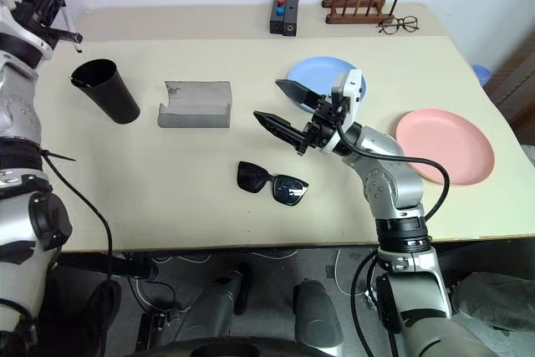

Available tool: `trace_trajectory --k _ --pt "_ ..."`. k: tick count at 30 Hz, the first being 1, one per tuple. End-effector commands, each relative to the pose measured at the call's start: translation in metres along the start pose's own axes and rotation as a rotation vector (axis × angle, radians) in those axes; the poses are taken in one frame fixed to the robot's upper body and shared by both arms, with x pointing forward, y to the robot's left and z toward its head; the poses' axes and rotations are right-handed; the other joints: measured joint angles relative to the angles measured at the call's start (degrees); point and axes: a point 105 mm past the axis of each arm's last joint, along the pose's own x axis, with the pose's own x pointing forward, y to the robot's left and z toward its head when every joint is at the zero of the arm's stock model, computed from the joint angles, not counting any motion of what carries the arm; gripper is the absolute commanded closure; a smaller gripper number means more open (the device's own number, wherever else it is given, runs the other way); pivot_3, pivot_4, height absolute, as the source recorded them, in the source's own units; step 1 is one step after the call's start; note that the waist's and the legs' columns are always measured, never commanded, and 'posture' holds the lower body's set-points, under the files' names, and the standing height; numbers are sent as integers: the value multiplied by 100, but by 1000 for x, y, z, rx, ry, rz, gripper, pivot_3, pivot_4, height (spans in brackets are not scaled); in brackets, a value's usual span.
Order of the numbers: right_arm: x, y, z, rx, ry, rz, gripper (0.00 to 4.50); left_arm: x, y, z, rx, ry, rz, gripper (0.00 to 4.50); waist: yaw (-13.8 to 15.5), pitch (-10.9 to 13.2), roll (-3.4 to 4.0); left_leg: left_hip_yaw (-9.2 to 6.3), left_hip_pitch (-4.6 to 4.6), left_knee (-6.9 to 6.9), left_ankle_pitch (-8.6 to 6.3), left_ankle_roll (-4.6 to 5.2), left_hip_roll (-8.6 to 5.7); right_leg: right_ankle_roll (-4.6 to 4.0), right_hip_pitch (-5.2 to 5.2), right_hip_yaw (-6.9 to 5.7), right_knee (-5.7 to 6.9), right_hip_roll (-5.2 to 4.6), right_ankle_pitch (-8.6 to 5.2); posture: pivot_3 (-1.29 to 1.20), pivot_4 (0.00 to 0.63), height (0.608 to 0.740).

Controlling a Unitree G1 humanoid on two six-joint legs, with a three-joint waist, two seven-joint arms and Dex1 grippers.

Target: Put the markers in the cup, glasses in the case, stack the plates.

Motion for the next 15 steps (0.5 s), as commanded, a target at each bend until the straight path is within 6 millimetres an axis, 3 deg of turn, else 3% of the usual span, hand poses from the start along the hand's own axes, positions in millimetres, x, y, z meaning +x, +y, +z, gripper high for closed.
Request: trace_trajectory --k 1,8,15 --pt "2 6 11 -47 -13 28 0 -5 4 7 -47 -89 6 4460 -18 0 0 0 0 -1 0 0 0 0 0 0 0 0 0 0 150 740" --pt "0 5 12 -55 -3 23 0 -18 9 -18 -47 -60 53 4460 -37 0 0 1 -1 -2 0 0 1 0 -2 1 2 1 0 0 150 740" --pt "-1 5 11 -57 9 23 0 -30 14 -30 -50 -55 88 4460 -32 0 0 1 0 -2 0 0 2 0 -3 2 4 2 0 0 150 740"
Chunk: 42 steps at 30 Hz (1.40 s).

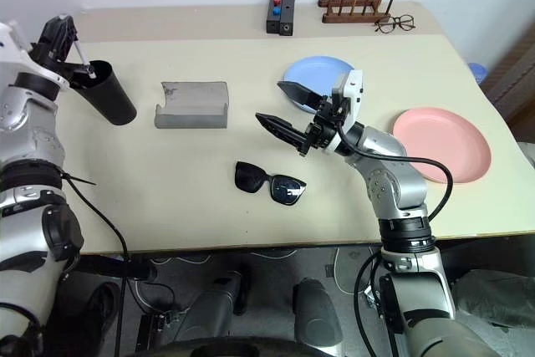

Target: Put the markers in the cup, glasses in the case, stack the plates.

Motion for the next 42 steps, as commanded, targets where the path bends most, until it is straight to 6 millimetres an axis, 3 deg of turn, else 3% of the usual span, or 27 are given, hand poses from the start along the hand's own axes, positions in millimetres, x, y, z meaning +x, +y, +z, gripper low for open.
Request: trace_trajectory --k 1,5,14,17,21,26,29,32,35,38,42 --pt "2 6 12 -49 -17 26 0 -1 9 15 16 -63 34 4460 14 0 0 -1 0 1 0 0 0 0 1 -1 0 0 0 0 150 740" --pt "3 7 11 -54 -9 28 0 -6 12 0 39 1 64 4460 12 0 0 -2 1 4 0 0 -1 0 3 -1 0 -1 0 0 150 740" --pt "4 6 9 -57 0 25 0 -4 11 8 47 -18 49 50 5 0 0 -1 1 3 0 0 -1 0 2 -1 1 0 0 0 150 740" --pt "4 6 8 -57 1 25 0 2 1 17 21 -38 -21 50 4 0 0 -1 1 2 0 0 -1 0 2 -1 1 0 0 0 150 740" --pt "5 4 8 -56 2 23 0 10 -41 22 -36 -2 -295 50 17 0 0 -1 0 4 0 0 -1 0 3 -2 0 0 0 0 150 740" --pt "3 1 5 -67 15 14 0 2 -88 -1 11 193 -614 50 0 0 0 -1 2 2 0 0 0 0 5 0 1 1 0 0 150 740" --pt "-9 -13 2 -104 63 -28 0 -3 -108 -15 19 287 -754 50 -1 0 0 1 2 0 0 0 0 -1 3 1 0 4 0 0 150 740" --pt "-19 -23 4 -130 85 -58 0 -14 -116 -37 31 439 -865 50 1 0 1 2 1 2 0 0 1 -1 2 0 1 4 0 0 150 740" --pt "-20 -23 6 -140 79 -60 0 -26 -111 -65 89 597 -888 50 -9 0 1 4 3 -1 0 0 1 0 3 2 0 4 -1 0 150 740" --pt "-19 -19 5 -140 71 -61 0 -26 -110 -75 57 639 -867 50 -13 0 1 4 2 -3 0 0 3 -1 -1 2 2 6 -1 0 150 740" --pt "-18 -14 4 -138 65 -68 0 -34 -109 -100 187 728 -856 50 11 1 0 2 -2 2 0 1 2 0 0 0 2 4 -1 0 150 740"
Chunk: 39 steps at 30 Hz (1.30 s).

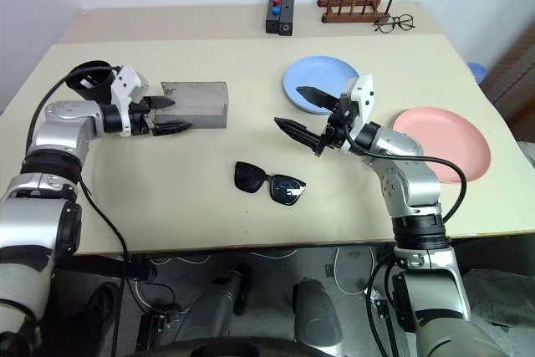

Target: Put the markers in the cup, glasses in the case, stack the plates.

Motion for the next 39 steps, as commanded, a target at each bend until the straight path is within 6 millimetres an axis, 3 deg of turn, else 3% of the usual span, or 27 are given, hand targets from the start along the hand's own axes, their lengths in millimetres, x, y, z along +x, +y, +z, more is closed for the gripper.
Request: trace_trajectory --k 1,10,13,19,20,21,30,34,39 --pt "1 6 14 -49 -44 6 0 4 8 4 86 34 61 50 17 0 0 -1 1 1 0 0 -1 0 2 -1 0 0 0 0 150 740" --pt "0 6 13 -56 -36 0 0 18 -2 2 60 23 28 50 -11 0 0 -2 0 1 0 0 -2 1 1 -2 0 -1 0 0 150 740" --pt "2 6 12 -56 -38 3 0 18 -5 2 64 16 -2 899 -6 0 0 -2 1 -1 0 0 -1 0 -1 -2 2 0 0 0 150 740" --pt "4 6 11 -57 -34 11 0 16 -8 2 86 10 -27 3902 4 0 0 -2 0 3 0 0 -2 0 2 -3 2 -1 0 0 150 740" --pt "4 6 10 -56 -34 12 0 16 -8 2 90 9 -31 4335 1 0 0 -2 0 3 0 0 -2 0 2 -2 2 -1 0 0 150 740" --pt "4 7 10 -55 -34 13 0 16 -9 3 91 7 -34 4465 1 0 0 -2 0 2 0 0 -2 0 2 -2 2 -1 0 0 150 740" --pt "6 9 8 -54 -29 22 0 2 -24 23 28 -71 -223 4465 -5 0 0 -2 -1 2 0 0 -1 0 0 -2 2 0 0 0 150 740" --pt "1 11 6 -56 -6 37 0 -31 -46 18 89 8 -431 4465 -72 1 2 0 0 -4 0 0 1 -1 -2 2 2 1 0 0 150 740" --pt "-19 23 0 -65 82 129 0 -67 -63 6 121 112 -505 4465 -80 2 4 -1 1 -7 0 -1 6 -3 -4 9 1 0 -1 0 150 740"
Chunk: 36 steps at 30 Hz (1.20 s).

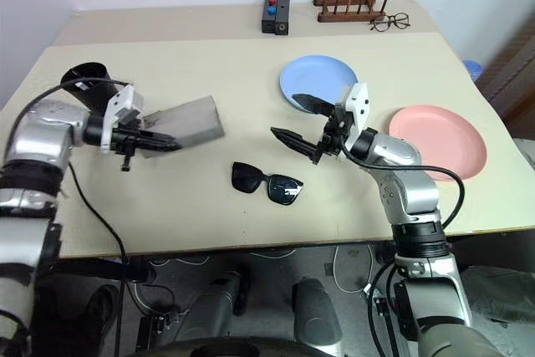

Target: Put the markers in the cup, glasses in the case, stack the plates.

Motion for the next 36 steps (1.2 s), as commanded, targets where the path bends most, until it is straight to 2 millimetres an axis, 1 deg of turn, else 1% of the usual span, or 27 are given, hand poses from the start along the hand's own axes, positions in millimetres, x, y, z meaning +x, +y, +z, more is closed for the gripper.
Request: trace_trajectory --k 1,4,7,10,15,18,23,25,28,32,36 --pt "-12 14 12 -52 25 92 0 -17 -22 8 49 27 -64 4465 5 1 2 0 -2 0 0 0 0 0 -2 2 -1 -1 0 0 150 740" --pt "-21 26 13 -69 71 159 0 -23 -37 6 89 36 -107 4465 75 1 4 -2 1 1 -1 0 1 -2 -2 3 -2 -4 -1 0 150 740" --pt "-30 38 12 -82 109 223 0 -23 -51 5 96 26 -154 4465 119 1 5 -6 6 1 -3 -1 -1 -6 -9 1 -15 -25 -2 0 150 740" --pt "-33 46 16 -100 119 257 0 -24 -66 -3 109 54 -202 4465 110 1 5 -3 3 -1 -7 3 -3 -19 -10 0 -26 -36 -9 0 150 740" --pt "-33 45 18 -101 121 251 0 -25 -80 -14 107 96 -254 4465 105 2 6 -1 3 -5 -7 4 -2 -23 -13 0 -26 -38 -11 0 150 740" --pt "-33 46 16 -104 125 253 0 -23 -85 -17 122 94 -274 4465 107 2 7 1 2 -6 -9 5 -3 -23 -13 1 -27 -41 -11 0 150 740" --pt "-30 44 12 -95 123 240 0 -22 -82 -21 151 109 -268 4465 127 2 7 1 2 -5 -9 5 -4 -24 -13 0 -31 -41 -12 0 150 740" --pt "-29 44 12 -94 121 237 0 -22 -77 -23 170 111 -252 4465 127 2 7 1 2 -6 -9 5 -4 -24 -13 0 -31 -41 -12 0 150 740" --pt "-27 43 10 -90 119 235 0 -22 -62 -22 212 84 -199 4465 141 2 6 1 2 -6 -9 6 -4 -24 -12 -2 -31 -41 -12 0 150 740" --pt "-25 43 10 -86 115 234 0 -22 -45 -22 251 93 -160 4465 157 2 6 1 -1 -3 -9 7 -6 -22 -13 -4 -34 -42 -11 0 150 740" --pt "-22 43 9 -83 112 237 0 -15 -29 -18 277 87 -149 4465 219 2 5 1 0 -2 -8 8 -7 -8 -12 -11 -34 -40 -3 0 150 740"
